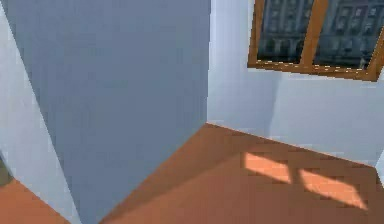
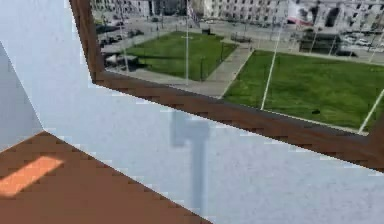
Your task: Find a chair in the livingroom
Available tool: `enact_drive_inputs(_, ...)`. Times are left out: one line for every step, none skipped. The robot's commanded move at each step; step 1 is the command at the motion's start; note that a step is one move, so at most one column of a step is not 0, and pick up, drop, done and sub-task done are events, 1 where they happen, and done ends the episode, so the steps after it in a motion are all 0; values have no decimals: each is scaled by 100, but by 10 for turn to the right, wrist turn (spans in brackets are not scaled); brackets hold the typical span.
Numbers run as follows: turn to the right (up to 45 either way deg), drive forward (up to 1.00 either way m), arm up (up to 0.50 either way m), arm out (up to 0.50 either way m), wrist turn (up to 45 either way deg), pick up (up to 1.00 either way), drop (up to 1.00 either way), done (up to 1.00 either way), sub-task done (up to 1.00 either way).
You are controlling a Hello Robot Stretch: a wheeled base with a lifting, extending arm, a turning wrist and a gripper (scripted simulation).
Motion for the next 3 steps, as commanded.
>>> enact_drive_inputs(-450,0,0,0,0,0,0,0,0)
enact_drive_inputs(-450,0,0,0,0,0,0,0,0)
enact_drive_inputs(-30,0,0,0,0,0,0,0,0)
